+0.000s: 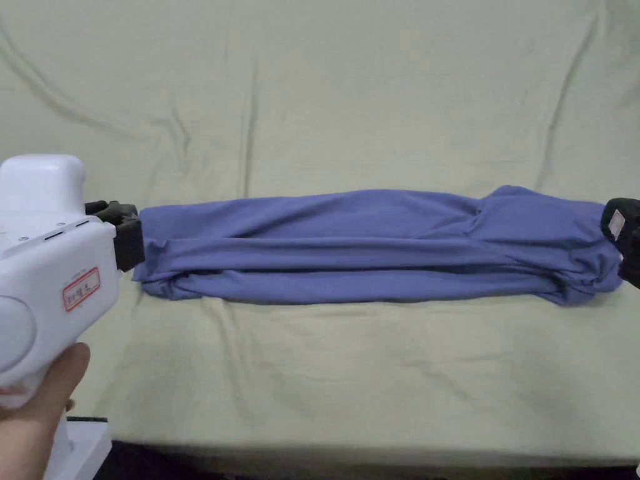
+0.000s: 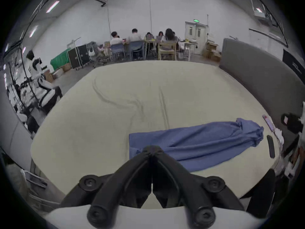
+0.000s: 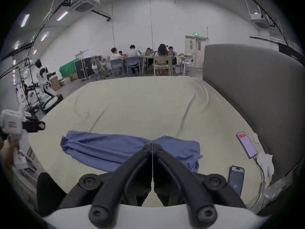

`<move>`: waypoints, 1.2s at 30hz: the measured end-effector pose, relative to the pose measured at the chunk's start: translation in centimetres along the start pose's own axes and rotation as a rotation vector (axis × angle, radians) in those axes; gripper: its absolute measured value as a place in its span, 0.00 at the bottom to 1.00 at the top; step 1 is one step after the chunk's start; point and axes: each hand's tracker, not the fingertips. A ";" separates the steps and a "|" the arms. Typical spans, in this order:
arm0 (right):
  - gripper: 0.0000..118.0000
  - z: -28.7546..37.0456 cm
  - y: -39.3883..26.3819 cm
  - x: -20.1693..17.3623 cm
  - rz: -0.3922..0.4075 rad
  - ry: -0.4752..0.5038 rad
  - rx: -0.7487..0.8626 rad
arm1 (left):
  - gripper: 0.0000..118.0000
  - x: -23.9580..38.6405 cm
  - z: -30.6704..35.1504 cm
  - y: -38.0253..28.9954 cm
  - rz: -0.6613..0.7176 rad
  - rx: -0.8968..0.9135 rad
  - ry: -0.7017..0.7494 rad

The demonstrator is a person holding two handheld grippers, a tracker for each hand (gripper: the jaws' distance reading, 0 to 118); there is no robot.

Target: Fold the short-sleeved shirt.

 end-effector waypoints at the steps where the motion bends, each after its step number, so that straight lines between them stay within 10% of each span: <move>1: 0.03 -0.5 0.4 0.1 -0.010 0.015 -0.009 | 0.41 -0.7 -1.9 -0.2 0.042 -0.012 -0.013; 2: 0.03 -0.6 0.4 0.1 -0.015 0.023 -0.013 | 0.77 -1.2 -3.6 -0.4 0.074 -0.060 -0.023; 11: 0.03 -4.0 -0.1 -1.4 0.047 0.033 -0.138 | 0.80 -3.9 -19.2 -5.7 0.173 -0.326 -0.041; 13: 0.03 -4.9 -0.4 -1.9 0.059 0.037 -0.163 | 0.64 -3.1 -17.2 -5.0 0.076 -0.253 -0.045; 14: 0.03 -5.2 -0.5 -2.1 0.058 0.042 -0.171 | 0.20 -2.5 -16.4 -4.8 0.051 -0.230 -0.078; 15: 0.03 -5.6 -0.6 -2.3 0.057 0.055 -0.180 | 0.06 -2.4 -16.0 -4.8 0.125 -0.203 -0.184; 19: 0.03 -6.4 -0.8 -2.9 0.061 0.071 -0.203 | 0.06 -2.1 -15.4 -5.1 0.050 -0.226 -0.109; 23: 0.03 -6.1 -0.4 -2.5 0.059 0.074 -0.186 | 0.06 -8.9 -12.7 -4.0 0.347 -0.167 -0.134; 27: 0.03 -6.1 -0.2 -1.3 0.038 0.056 -0.162 | 0.06 -7.3 -9.4 -2.0 -0.001 -0.146 0.259; 31: 0.03 -5.8 -0.2 -0.1 0.009 0.052 -0.143 | 0.06 -3.4 -6.4 1.0 0.075 -0.090 0.083; 36: 0.03 -4.3 -0.3 1.9 -0.012 0.024 -0.124 | 0.06 9.0 -6.9 2.2 -0.160 -0.131 -0.097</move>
